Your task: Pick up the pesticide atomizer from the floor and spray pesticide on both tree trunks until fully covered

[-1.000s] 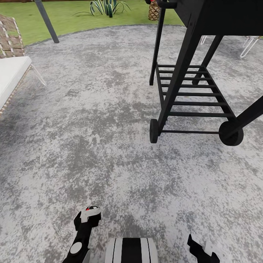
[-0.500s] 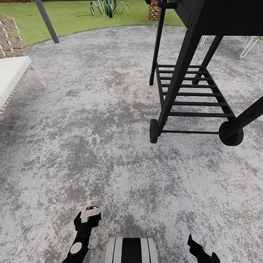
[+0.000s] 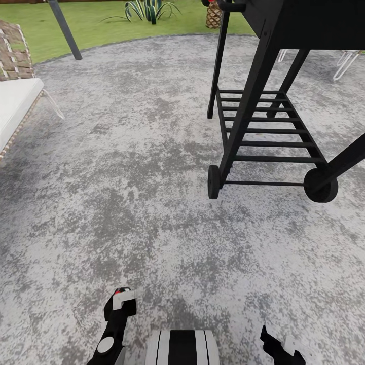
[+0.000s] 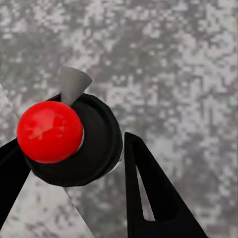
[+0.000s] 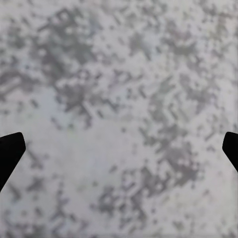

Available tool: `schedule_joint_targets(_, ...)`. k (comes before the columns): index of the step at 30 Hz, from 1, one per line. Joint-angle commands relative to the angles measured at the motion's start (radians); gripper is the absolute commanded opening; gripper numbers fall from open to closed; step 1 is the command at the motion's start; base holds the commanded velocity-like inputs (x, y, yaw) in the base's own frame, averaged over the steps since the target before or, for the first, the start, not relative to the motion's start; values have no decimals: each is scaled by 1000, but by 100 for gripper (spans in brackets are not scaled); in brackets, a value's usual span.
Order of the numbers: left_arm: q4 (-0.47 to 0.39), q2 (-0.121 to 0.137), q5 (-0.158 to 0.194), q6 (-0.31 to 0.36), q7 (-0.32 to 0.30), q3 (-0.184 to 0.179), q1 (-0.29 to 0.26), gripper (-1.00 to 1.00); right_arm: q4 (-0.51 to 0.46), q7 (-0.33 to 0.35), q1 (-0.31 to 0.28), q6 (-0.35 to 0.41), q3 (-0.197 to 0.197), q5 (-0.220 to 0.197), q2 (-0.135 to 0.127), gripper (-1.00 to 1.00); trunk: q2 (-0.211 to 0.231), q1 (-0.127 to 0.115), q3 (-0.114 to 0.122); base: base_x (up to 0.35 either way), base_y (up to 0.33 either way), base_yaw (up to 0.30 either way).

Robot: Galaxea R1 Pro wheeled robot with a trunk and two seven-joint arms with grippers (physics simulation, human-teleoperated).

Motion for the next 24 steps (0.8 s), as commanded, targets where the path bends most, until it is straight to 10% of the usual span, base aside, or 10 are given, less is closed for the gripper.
schedule_joint_targets(1, 1, 1, 5, -3, 6, -4, 0, -100, 0, 2, 0, -4, -1, -9, 1, 100, 0, 0, -1, 0, 0, 0)
schedule_joint_targets(24, 2, -1, 5, -2, 6, -4, 0, -100, 0, 1, 0, -4, -1, -9, 1, 100, 1, -1, 11, 0, 0, 0)
